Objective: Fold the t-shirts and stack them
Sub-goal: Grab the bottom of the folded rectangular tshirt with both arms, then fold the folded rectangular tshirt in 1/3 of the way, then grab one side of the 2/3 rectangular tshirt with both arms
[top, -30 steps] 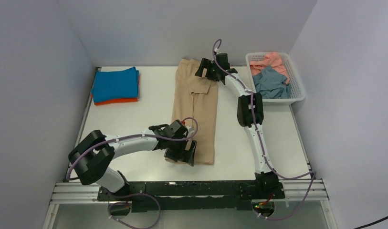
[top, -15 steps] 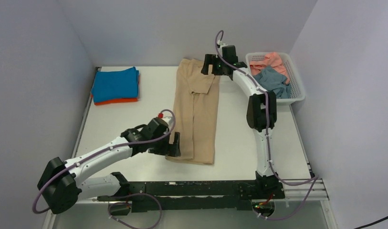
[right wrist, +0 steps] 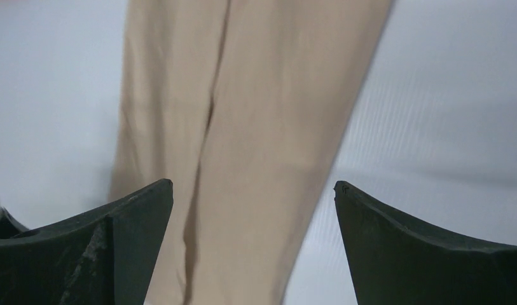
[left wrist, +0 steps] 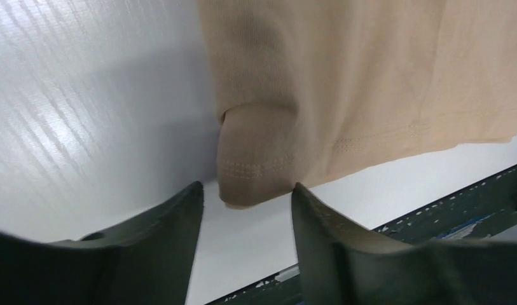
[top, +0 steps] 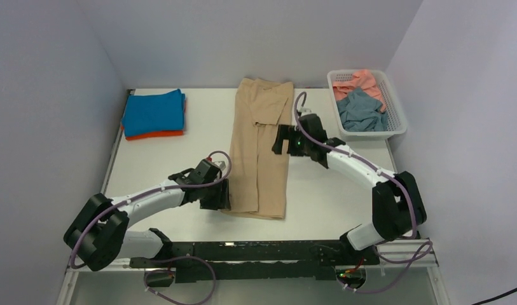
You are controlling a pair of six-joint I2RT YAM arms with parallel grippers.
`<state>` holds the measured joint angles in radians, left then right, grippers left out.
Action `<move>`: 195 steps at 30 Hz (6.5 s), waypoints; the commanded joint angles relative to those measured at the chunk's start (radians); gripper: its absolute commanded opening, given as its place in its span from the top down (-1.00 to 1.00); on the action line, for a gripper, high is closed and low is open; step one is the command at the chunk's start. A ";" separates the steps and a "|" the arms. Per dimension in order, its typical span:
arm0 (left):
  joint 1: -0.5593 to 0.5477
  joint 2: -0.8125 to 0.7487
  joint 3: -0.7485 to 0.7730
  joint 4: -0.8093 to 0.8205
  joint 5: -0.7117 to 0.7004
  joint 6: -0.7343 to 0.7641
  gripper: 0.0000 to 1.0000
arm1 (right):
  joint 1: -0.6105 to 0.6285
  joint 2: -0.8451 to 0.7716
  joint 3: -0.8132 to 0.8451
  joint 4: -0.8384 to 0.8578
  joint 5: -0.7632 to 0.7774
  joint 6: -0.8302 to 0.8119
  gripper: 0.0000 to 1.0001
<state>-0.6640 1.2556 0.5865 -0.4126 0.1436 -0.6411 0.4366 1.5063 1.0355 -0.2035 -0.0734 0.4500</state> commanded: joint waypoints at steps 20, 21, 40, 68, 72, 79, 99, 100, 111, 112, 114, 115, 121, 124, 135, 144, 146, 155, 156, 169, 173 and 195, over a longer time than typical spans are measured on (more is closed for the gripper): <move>0.007 -0.004 -0.096 0.040 0.052 -0.023 1.00 | 0.366 -0.365 -0.542 -0.061 -0.055 0.353 -0.55; 0.007 -0.008 -0.098 0.040 0.054 -0.027 1.00 | 0.372 -0.360 -0.549 -0.058 -0.060 0.363 -0.53; 0.007 -0.099 -0.138 -0.065 -0.039 -0.071 1.00 | 0.430 -0.368 -0.613 -0.174 0.015 0.481 1.00; 0.123 -0.029 0.275 0.048 -0.041 -0.014 1.00 | 0.275 -0.341 -0.316 -0.005 0.083 0.215 1.00; 0.168 0.106 0.398 0.063 -0.053 0.031 1.00 | 0.205 -0.259 -0.239 0.027 0.123 0.162 1.00; 0.221 0.347 0.617 0.053 0.006 0.069 1.00 | 0.094 -0.131 -0.141 0.088 0.115 0.106 1.00; 0.305 0.732 0.976 0.005 0.064 0.158 1.00 | -0.070 0.232 0.067 0.196 0.014 0.071 1.00; 0.307 0.745 0.988 0.008 0.072 0.158 1.00 | -0.073 0.246 0.073 0.197 0.011 0.068 1.00; 0.338 0.817 1.056 0.005 0.113 0.149 0.08 | -0.109 0.376 0.191 0.211 -0.039 0.017 0.48; 0.341 0.803 1.053 0.012 0.114 0.149 -0.12 | -0.110 0.375 0.199 0.207 -0.039 0.014 0.28; 0.342 0.773 1.043 0.021 0.120 0.151 -0.50 | -0.110 0.358 0.199 0.207 -0.039 0.014 -0.24; 0.343 0.754 1.034 0.023 0.121 0.155 -0.79 | -0.110 0.346 0.193 0.207 -0.038 0.015 -0.52; 0.342 0.591 0.847 0.057 0.114 0.143 -0.99 | -0.106 0.236 0.096 0.172 -0.088 0.031 -1.00; 0.342 0.496 0.712 0.081 0.110 0.126 -0.99 | -0.103 0.166 -0.003 0.193 -0.097 0.063 -1.00; 0.342 0.362 0.437 0.092 0.069 0.075 -0.97 | -0.071 0.186 -0.002 0.293 -0.396 -0.099 -1.00; 0.342 0.411 0.434 0.109 0.083 0.070 -0.97 | -0.072 0.497 0.333 0.241 -0.308 -0.149 -1.00; 0.342 0.432 0.438 0.115 0.091 0.066 -0.98 | -0.073 0.551 0.387 0.216 -0.271 -0.157 -1.00; 0.342 0.499 0.438 0.155 0.145 0.052 -0.31 | -0.073 0.670 0.455 0.165 -0.220 -0.145 -1.00; 0.340 0.499 0.434 0.159 0.143 0.048 -0.22 | -0.072 0.672 0.457 0.163 -0.214 -0.142 -1.00; 0.274 0.556 0.430 0.127 0.000 0.010 0.60 | -0.073 0.372 0.334 0.229 -0.170 -0.108 -1.00; 0.269 0.565 0.431 0.132 -0.010 0.003 0.98 | -0.071 0.186 0.089 0.287 -0.154 -0.050 -1.00; 0.253 0.498 0.361 0.207 -0.006 0.008 1.00 | -0.025 0.091 -0.316 0.250 -0.155 0.149 -0.23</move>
<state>-0.4072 1.7512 0.9684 -0.1894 0.1600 -0.6331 0.4004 1.5673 0.7155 0.0132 -0.2523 0.5720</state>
